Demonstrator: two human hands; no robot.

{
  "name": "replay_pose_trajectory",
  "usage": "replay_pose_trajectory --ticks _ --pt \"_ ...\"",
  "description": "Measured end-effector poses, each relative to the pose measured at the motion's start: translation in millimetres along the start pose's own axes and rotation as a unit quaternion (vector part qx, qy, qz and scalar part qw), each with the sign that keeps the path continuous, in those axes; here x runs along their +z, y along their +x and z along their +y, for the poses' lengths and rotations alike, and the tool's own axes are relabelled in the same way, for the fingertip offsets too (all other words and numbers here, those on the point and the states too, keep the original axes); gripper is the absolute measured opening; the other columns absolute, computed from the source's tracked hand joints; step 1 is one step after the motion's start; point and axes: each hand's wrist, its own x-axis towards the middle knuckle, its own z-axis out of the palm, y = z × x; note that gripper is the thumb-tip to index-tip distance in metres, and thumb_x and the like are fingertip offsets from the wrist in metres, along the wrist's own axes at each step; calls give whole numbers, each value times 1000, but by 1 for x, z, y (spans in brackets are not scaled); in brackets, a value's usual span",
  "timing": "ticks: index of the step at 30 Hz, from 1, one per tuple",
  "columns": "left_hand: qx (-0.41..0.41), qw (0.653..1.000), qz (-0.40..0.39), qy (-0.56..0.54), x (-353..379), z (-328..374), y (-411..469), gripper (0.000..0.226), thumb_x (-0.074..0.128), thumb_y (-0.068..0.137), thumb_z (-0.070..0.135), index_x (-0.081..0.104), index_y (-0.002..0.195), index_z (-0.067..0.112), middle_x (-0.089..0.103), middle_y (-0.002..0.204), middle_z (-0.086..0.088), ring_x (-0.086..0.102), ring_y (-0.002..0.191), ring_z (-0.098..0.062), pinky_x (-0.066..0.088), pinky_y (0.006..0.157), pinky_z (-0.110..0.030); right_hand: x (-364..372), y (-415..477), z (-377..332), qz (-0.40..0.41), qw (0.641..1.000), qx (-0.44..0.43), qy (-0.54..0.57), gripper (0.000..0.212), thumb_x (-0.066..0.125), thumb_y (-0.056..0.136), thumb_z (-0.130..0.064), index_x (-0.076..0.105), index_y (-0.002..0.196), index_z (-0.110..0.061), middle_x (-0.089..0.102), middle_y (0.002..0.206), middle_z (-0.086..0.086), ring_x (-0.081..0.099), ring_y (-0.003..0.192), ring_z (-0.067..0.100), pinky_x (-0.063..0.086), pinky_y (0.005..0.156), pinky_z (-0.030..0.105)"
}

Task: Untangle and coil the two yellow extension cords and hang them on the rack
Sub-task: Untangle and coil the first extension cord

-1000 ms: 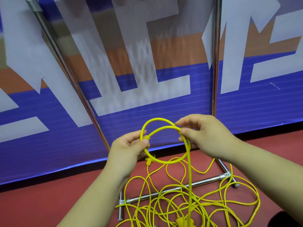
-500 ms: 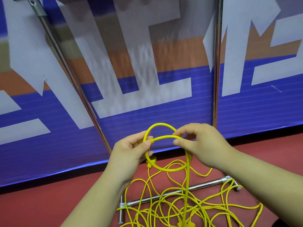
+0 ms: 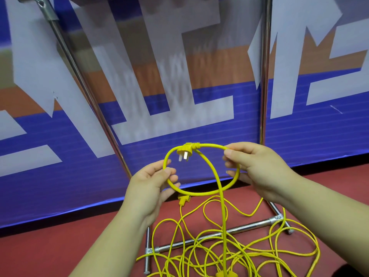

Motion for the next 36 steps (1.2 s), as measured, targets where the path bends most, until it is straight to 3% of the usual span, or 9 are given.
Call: replay_pose_trajectory --ticks 6,10,15,19,22,25,30,33,36 --pt "-18 1000 8 -7 -2 0 3 21 58 98 1 67 116 4 70 85 -8 67 73 -17 62 73 -37 -2 3 -1 14 998 26 55 10 66 94 -15 69 103 -11 74 82 4 67 73 13 57 69 31" --pt "18 995 -41 88 -1 3 -5 19 62 95 4 68 113 6 74 87 -9 72 80 -20 61 72 -33 -4 7 3 34 999 39 -1 10 67 94 -16 71 102 -11 76 83 5 64 76 15 51 75 31" --pt "65 962 -130 230 1 5 -16 12 65 94 5 73 103 8 75 86 -14 74 85 -21 61 79 -32 -4 8 2 25 996 71 -39 6 67 94 -15 72 97 -13 75 82 4 60 72 13 46 65 25" --pt "52 964 -147 215 3 2 -15 12 61 97 11 73 97 8 72 81 -10 71 81 -21 59 80 -33 -5 9 1 24 996 74 -49 8 70 92 -16 74 99 -13 73 84 4 61 74 14 48 68 27" --pt "20 968 -153 197 4 -3 -11 20 64 94 25 73 91 8 69 79 -9 68 81 -21 55 86 -41 -7 11 2 27 996 72 -46 10 72 90 -16 75 99 -13 73 86 6 62 77 16 49 69 26" --pt "-13 968 -163 191 7 -4 -12 35 67 81 50 76 78 16 64 73 -5 62 76 -17 52 84 -39 -9 14 3 39 995 62 -75 8 75 88 -18 77 95 -16 76 87 4 62 76 14 48 73 29" --pt "-40 966 -92 240 6 -4 -6 52 59 83 65 59 54 21 63 77 -8 62 76 -24 49 88 -41 -16 16 1 81 980 -17 -182 14 76 85 -16 74 97 -23 74 75 5 57 65 21 49 66 38" --pt "-100 954 -78 271 -2 -5 -1 45 64 90 57 58 63 21 62 87 -8 70 88 -23 46 78 -41 -19 17 2 88 977 -41 -190 9 76 86 -13 75 89 -22 70 70 3 57 63 24 48 62 38" --pt "-177 949 -96 242 -7 -10 0 21 66 96 30 63 83 14 65 96 -10 75 83 -27 58 74 -39 -20 18 5 77 979 -30 -188 9 75 86 -10 76 83 -18 74 78 8 67 70 26 57 73 41"
